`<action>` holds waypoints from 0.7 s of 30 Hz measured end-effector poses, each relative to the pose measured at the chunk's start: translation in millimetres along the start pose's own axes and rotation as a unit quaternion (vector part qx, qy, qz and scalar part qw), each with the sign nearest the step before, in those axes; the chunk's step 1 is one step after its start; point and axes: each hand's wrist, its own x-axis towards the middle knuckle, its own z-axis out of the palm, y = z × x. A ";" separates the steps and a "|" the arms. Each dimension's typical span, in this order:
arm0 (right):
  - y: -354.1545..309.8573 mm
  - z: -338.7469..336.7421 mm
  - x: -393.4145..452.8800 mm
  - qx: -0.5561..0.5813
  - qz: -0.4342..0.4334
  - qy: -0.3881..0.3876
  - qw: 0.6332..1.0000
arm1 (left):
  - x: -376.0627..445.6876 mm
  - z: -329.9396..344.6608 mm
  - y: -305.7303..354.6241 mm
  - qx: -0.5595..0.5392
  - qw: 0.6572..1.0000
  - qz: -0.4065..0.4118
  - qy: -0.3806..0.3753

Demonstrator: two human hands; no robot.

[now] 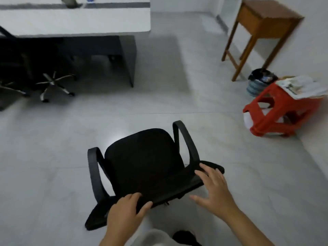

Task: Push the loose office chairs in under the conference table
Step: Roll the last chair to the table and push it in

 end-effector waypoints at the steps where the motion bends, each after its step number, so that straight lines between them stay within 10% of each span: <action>1: 8.0 5.0 8.6 -0.032 -0.045 -0.022 0.998 | -5.0 0.2 -1.0 0.054 0.998 -0.015 0.000; 21: 42.6 43.9 54.4 -0.013 -0.331 -0.053 0.942 | -10.0 34.8 -26.1 0.180 0.947 -0.004 0.268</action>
